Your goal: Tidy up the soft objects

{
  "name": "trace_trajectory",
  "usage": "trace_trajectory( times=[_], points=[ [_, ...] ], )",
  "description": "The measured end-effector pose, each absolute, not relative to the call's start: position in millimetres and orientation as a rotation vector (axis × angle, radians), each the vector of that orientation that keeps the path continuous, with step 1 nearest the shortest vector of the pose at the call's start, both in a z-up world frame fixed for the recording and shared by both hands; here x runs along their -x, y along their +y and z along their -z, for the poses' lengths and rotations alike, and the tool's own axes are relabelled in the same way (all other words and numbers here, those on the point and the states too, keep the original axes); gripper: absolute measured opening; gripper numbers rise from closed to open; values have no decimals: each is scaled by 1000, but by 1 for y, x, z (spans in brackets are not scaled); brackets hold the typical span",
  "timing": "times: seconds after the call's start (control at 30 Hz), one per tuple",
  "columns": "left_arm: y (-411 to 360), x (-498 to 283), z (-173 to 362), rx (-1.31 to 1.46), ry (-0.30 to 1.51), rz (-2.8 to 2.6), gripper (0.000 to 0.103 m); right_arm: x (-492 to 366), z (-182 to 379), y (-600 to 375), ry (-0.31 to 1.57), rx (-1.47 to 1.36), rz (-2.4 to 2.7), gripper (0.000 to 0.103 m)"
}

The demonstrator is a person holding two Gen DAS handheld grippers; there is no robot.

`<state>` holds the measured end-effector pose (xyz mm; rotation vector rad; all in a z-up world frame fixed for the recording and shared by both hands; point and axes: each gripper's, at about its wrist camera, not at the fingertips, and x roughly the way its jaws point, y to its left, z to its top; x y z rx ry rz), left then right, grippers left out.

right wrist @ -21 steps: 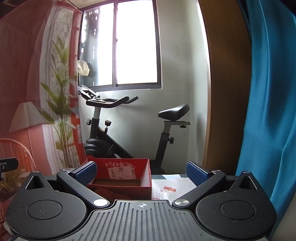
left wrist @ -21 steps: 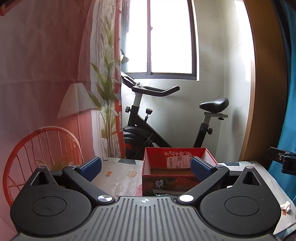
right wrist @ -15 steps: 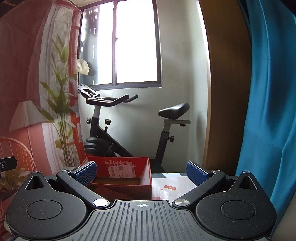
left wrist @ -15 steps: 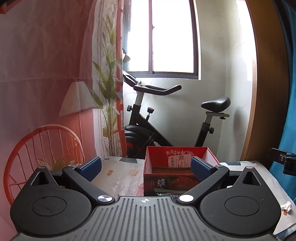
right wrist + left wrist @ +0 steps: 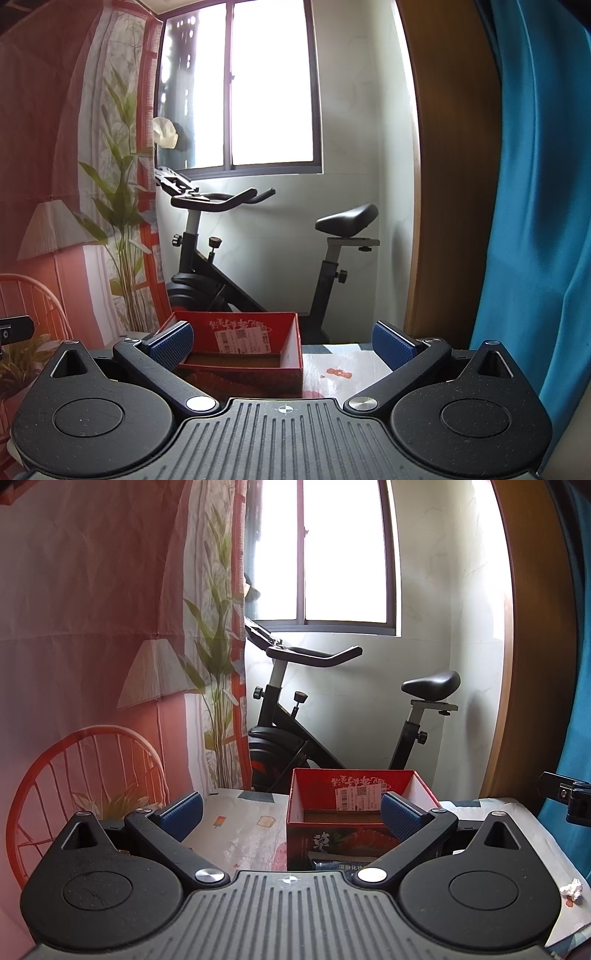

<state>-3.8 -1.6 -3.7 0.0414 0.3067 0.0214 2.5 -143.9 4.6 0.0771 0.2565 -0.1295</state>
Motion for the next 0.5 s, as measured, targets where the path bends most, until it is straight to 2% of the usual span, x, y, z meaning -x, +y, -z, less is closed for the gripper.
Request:
trace_trajectory(
  times=[0.5],
  points=[
    [-1, 2, 4, -34, 314, -23, 103, -3, -4, -143, 257, -78, 130, 103]
  ],
)
